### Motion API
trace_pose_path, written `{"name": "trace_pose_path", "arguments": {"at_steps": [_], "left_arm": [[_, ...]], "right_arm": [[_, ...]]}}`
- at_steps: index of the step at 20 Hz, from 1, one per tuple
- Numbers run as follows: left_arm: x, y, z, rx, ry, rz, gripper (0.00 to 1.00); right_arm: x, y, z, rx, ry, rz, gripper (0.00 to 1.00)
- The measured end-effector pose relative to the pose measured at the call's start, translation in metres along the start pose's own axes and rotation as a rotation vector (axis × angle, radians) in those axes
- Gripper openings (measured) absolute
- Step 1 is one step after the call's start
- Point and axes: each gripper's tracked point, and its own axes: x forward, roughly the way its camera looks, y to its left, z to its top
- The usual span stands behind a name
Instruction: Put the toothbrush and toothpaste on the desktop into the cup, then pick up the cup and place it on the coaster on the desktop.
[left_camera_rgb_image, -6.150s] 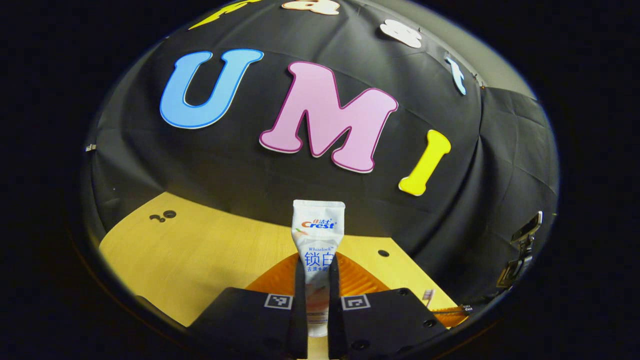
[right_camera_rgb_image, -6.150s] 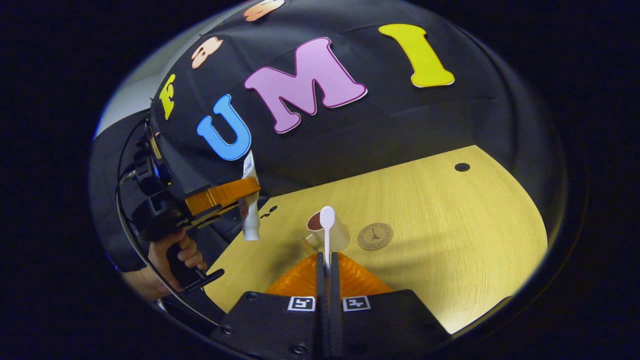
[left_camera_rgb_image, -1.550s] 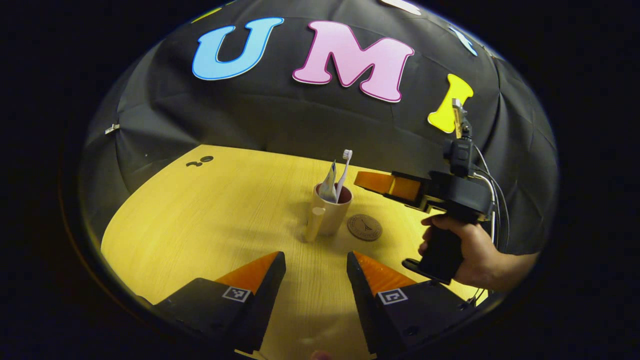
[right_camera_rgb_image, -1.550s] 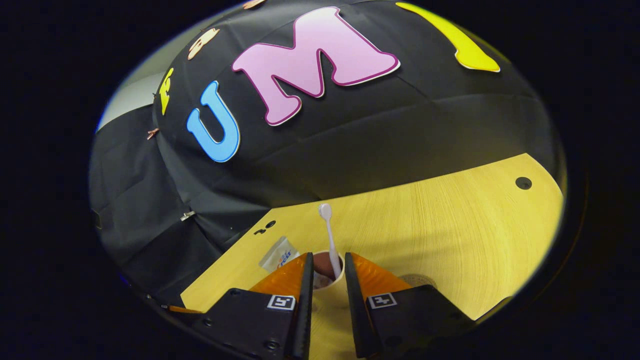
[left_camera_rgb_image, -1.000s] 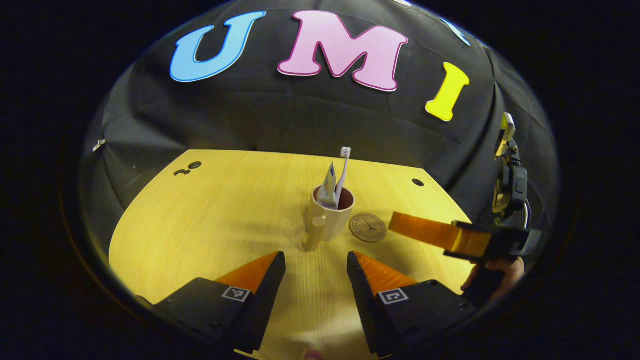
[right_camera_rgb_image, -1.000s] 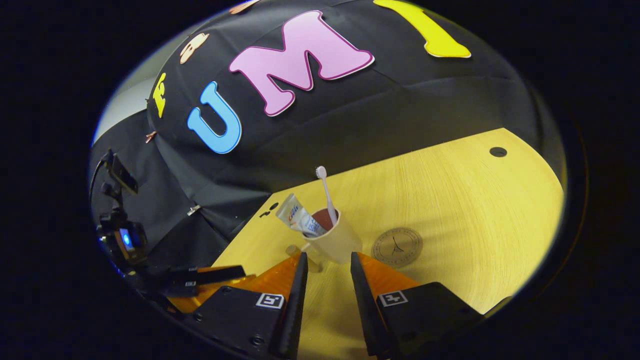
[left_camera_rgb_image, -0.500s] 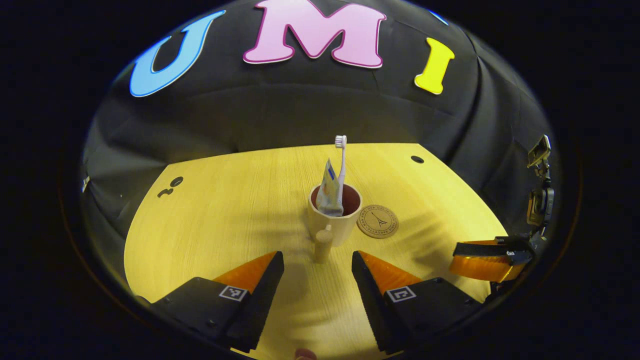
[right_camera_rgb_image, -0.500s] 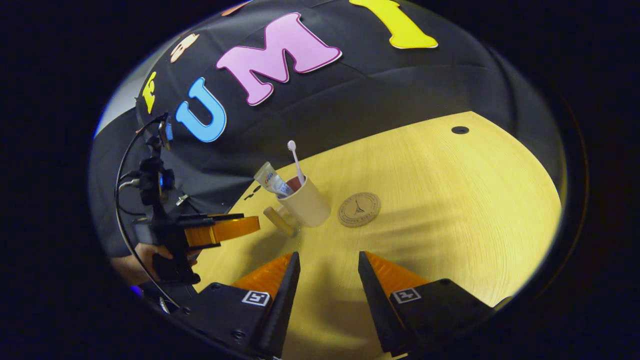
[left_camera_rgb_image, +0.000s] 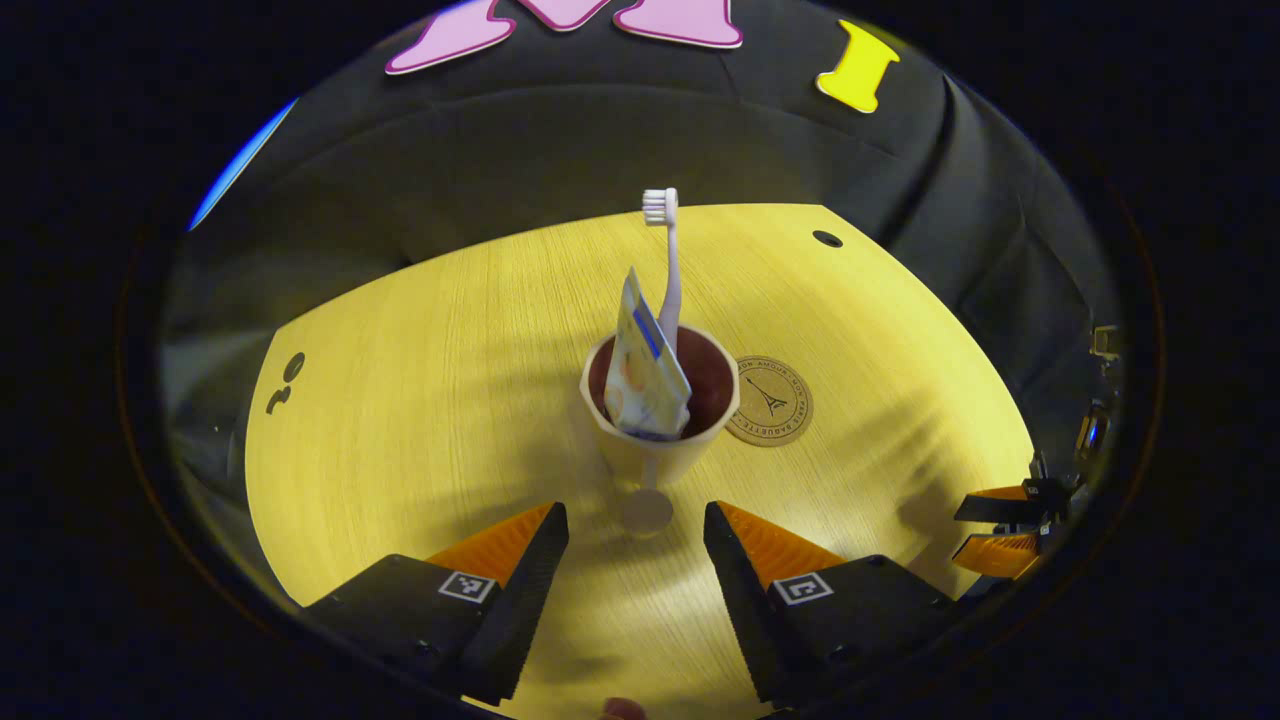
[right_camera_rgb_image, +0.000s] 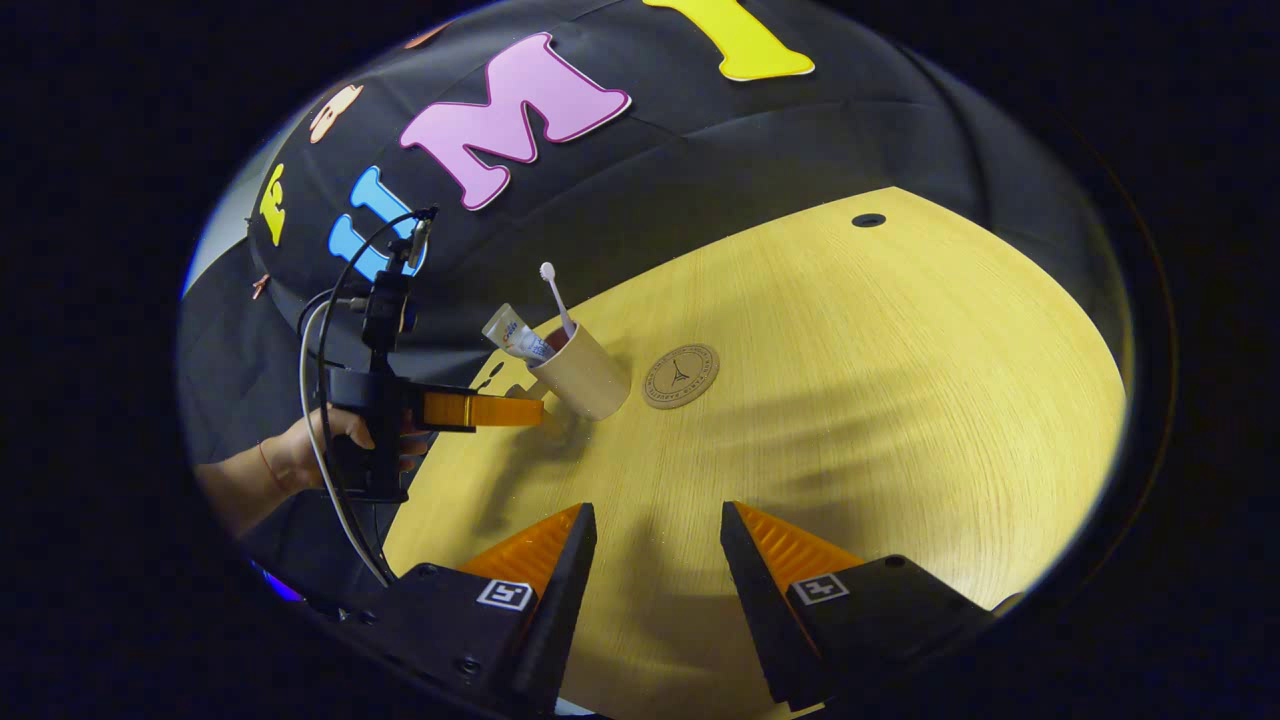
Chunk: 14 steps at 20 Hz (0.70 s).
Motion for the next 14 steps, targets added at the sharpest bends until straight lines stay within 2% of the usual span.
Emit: {"name": "trace_pose_path", "arguments": {"at_steps": [1,2,6,11,13,14], "left_arm": [[0.005,0.001,0.002,0.004,0.017,0.004,0.9],[0.009,0.003,0.002,0.012,0.035,0.007,0.86],[0.023,-0.001,-0.003,0.049,0.125,-0.001,0.86],[0.028,0.008,0.011,0.102,0.159,0.029,0.86],[0.028,0.005,0.012,0.088,0.175,0.017,0.82],[0.028,0.002,0.011,0.082,0.178,0.008,0.76]], "right_arm": [[0.0,-0.003,0.001,0.005,0.001,-0.005,0.78],[-0.003,-0.006,0.001,0.011,-0.001,-0.011,0.78],[-0.009,-0.015,0.005,0.038,-0.011,-0.03,0.78],[-0.012,-0.02,0.002,0.056,-0.005,-0.042,0.78],[-0.012,-0.02,0.0,0.064,-0.003,-0.042,0.78],[-0.012,-0.02,0.0,0.069,-0.002,-0.04,0.78]]}}
